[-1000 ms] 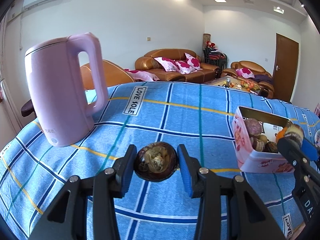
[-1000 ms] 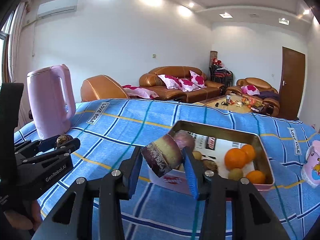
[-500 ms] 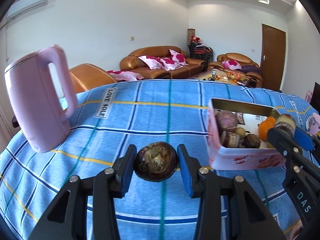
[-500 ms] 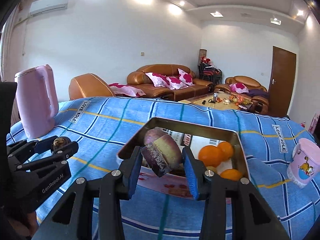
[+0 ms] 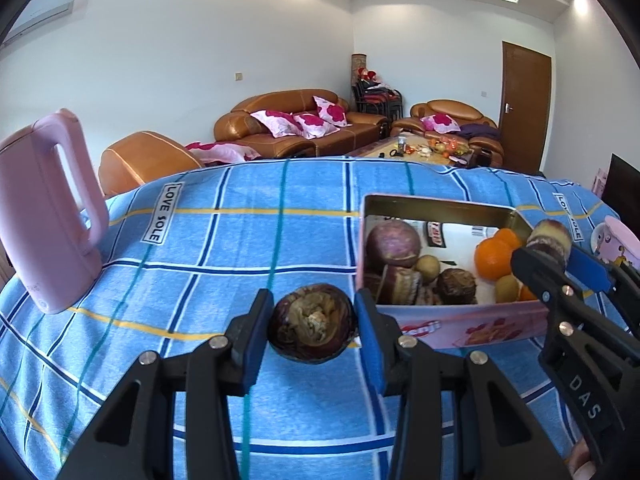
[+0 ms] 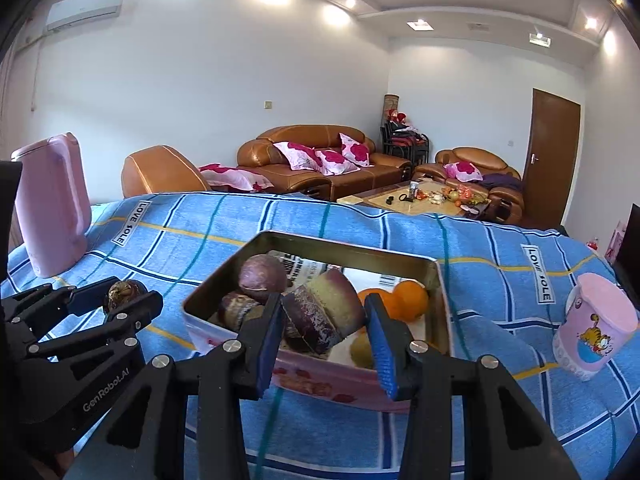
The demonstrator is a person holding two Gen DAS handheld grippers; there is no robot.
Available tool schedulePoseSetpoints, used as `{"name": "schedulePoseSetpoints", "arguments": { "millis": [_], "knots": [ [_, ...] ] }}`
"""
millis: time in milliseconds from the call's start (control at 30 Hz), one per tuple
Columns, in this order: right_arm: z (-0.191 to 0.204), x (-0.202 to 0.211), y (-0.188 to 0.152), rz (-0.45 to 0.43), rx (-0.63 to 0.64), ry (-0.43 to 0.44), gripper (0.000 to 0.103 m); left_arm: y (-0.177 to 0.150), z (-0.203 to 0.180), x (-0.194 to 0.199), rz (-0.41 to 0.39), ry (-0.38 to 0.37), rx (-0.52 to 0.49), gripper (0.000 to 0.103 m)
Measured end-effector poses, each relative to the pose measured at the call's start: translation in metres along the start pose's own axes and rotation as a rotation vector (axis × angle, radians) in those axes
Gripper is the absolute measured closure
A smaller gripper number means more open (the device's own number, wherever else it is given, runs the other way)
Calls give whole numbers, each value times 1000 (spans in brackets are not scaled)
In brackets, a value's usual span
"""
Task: Organize fruits
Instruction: 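Carry the jar and the pastry over the tin box with both grippers, then lower the pastry into the tin with left while right lowers the jar in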
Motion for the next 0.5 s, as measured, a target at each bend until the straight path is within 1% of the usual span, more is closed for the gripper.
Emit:
{"name": "schedulePoseSetpoints", "arguments": {
  "millis": [500],
  "knots": [
    [-23,-5,0,0,20,-41,60,8,-30,-6,-7,-31,-22,59]
  ]
}}
Point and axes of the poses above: each gripper's, at about its wrist camera, not at the fingertips, and x roughly against the way its jaws point, z to its left, y to its top, the point moved 7 cm from there along -x, roughly the way its jaws point, and after that the axes turned 10 degrees about -z, right-handed, at the moved point
